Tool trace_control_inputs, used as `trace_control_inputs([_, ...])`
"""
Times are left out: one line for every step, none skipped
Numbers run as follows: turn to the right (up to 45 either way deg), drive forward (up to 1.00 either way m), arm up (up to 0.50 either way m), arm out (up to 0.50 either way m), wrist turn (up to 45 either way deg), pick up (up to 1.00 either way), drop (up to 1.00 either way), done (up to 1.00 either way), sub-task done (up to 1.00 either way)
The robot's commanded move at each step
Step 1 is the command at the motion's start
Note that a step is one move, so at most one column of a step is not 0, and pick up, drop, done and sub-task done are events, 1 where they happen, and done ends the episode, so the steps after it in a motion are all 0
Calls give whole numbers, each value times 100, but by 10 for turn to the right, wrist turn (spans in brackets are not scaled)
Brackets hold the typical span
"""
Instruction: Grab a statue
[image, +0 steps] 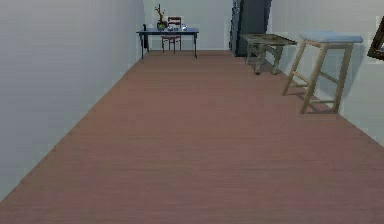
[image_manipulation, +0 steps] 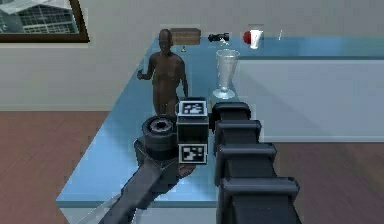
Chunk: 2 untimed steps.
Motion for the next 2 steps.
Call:
trace_control_inputs([0,0,0,0,450,0,0,0,0])
trace_control_inputs([0,0,0,0,450,0,0,0,0])
